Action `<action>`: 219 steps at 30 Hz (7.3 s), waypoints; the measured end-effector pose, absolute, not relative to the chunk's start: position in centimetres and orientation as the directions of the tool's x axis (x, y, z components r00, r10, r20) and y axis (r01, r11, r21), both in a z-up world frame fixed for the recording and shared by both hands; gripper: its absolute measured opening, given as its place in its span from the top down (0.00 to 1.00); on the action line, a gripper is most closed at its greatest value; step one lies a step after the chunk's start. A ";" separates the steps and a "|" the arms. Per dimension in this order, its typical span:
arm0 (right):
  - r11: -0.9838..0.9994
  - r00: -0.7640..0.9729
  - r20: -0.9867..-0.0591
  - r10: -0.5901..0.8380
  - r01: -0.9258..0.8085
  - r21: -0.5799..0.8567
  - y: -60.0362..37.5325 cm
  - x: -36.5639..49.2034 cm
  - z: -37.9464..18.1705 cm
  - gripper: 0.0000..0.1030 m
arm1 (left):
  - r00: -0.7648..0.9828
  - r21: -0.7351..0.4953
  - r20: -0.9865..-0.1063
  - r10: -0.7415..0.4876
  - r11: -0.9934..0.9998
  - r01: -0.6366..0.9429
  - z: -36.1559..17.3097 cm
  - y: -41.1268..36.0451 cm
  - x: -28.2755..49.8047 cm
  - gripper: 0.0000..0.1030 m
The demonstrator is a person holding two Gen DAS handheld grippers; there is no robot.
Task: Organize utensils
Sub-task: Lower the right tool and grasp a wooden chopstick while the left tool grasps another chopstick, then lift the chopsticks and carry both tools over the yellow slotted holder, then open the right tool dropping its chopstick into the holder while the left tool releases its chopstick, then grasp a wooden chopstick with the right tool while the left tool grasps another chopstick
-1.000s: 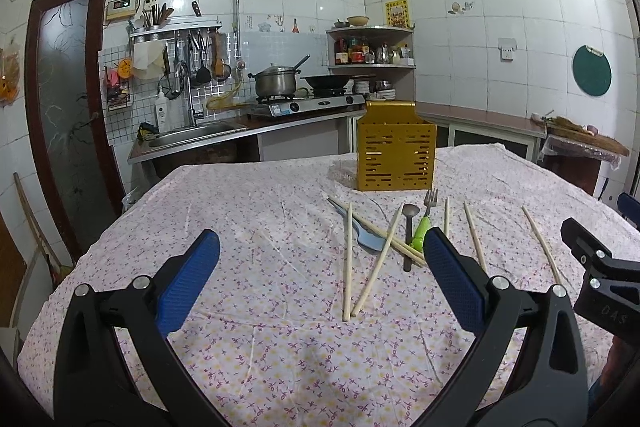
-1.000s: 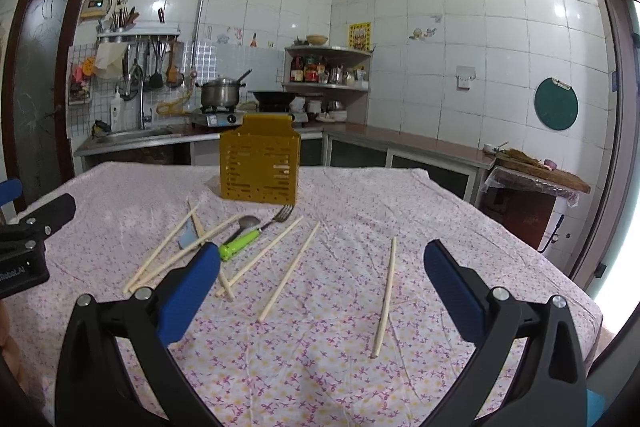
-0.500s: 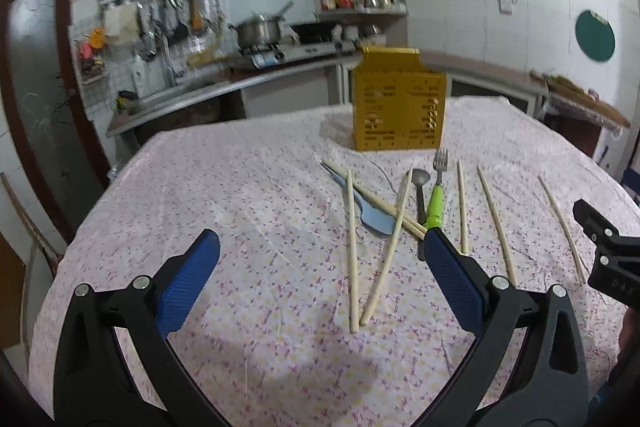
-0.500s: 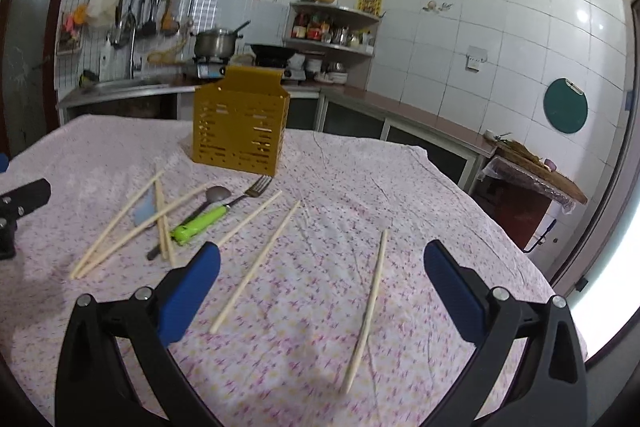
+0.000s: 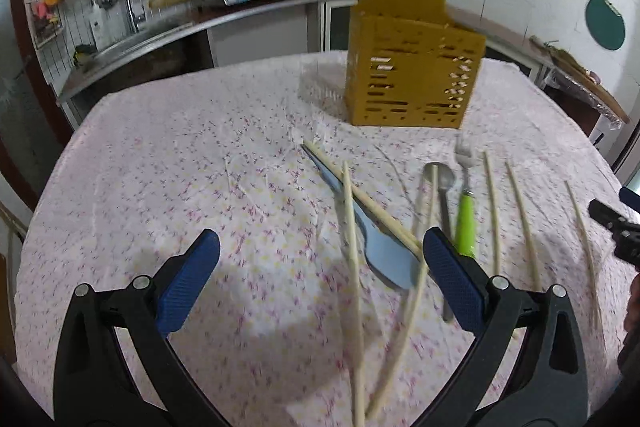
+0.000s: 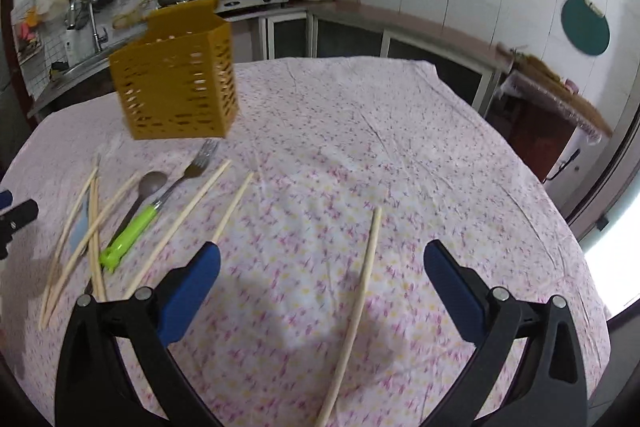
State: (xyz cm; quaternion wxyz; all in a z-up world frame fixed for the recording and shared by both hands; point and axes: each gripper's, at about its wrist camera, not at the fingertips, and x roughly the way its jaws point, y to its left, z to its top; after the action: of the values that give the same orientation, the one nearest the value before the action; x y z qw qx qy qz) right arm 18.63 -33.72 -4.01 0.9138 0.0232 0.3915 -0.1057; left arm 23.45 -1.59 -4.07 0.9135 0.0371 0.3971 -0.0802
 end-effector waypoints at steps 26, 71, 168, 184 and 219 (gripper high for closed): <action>0.953 0.404 -0.915 -0.013 0.281 0.110 -39.8 24.3 -9.1 0.51 | 0.375 -0.118 -0.907 -0.191 0.971 0.209 -8.7 -3.9 31.6 0.43; 0.981 0.547 -0.837 0.023 0.148 0.123 -36.5 22.6 -4.5 0.94 | 0.468 -0.161 -0.843 -0.265 0.954 0.252 -4.0 -3.5 29.4 0.95; 0.980 0.908 -0.412 -0.076 0.145 0.138 -30.6 26.1 5.5 0.36 | 0.769 -0.173 -0.594 -0.236 0.971 0.164 3.6 -0.9 31.4 0.05; 0.971 0.565 -0.824 -0.041 0.216 0.099 -30.3 27.6 -7.7 0.37 | 0.502 -0.152 -0.850 -0.157 0.987 0.051 -7.2 -1.8 31.9 0.11; 0.987 0.458 -0.889 -0.003 0.144 0.070 -30.0 29.4 -8.0 0.90 | 0.377 -0.187 -0.905 -0.197 0.980 0.062 -9.8 -0.2 36.9 0.83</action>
State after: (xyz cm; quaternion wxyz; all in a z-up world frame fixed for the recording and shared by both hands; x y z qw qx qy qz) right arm 29.37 -30.01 -8.04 0.8512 0.0676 0.5187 -0.0431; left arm 36.90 -0.22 -9.79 0.8276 -0.0610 0.5525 -0.0783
